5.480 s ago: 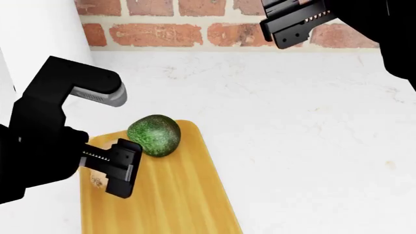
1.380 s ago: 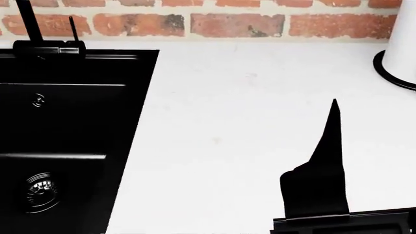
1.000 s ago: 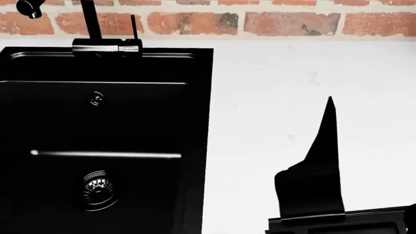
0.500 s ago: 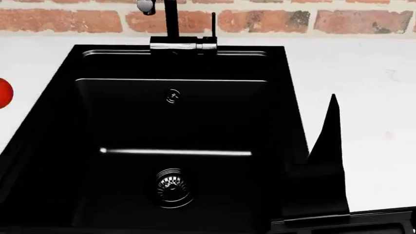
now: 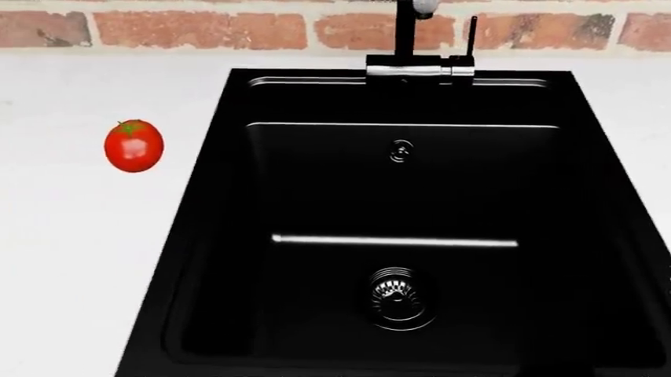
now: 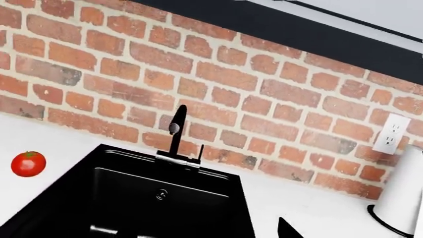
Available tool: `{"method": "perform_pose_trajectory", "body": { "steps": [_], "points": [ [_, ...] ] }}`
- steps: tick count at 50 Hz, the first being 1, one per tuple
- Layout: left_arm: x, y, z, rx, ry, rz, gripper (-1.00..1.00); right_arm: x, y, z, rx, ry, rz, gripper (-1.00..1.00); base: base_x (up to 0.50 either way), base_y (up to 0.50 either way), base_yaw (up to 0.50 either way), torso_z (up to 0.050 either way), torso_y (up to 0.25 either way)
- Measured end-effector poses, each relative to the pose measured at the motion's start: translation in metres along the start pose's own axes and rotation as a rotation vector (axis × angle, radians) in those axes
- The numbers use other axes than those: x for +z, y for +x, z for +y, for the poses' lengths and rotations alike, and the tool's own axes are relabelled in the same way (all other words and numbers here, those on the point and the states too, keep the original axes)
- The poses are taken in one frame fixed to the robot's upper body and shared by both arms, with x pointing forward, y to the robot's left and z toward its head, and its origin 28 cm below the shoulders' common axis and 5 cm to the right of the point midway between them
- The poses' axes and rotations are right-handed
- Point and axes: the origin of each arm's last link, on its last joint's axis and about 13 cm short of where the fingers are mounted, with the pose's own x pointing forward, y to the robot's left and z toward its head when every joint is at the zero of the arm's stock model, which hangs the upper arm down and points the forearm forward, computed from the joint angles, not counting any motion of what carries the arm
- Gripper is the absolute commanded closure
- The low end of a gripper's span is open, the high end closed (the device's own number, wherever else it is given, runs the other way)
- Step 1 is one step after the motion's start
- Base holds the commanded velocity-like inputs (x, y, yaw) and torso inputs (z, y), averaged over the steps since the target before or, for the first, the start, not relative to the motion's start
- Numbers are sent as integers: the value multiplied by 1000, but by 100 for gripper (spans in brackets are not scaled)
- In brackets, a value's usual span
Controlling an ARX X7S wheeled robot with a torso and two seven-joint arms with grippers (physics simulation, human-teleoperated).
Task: Place the avocado, onion, tomato and bell pepper on the cutting board.
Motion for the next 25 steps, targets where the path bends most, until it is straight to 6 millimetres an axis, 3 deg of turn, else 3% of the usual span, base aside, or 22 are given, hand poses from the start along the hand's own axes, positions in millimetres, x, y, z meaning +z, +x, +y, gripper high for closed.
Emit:
{"method": "perform_pose_trajectory", "body": {
  "steps": [10,25],
  "points": [
    [1,-1,2,-1,-2,-2,-100,-3,19,2,-10,-2,-4,-100,-40,500,0,0,0],
    [3,-1,1,-3,2,-6,-100,1,28,4,-20,-16,-18,-100,-39,500,0,0,0]
  ]
}}
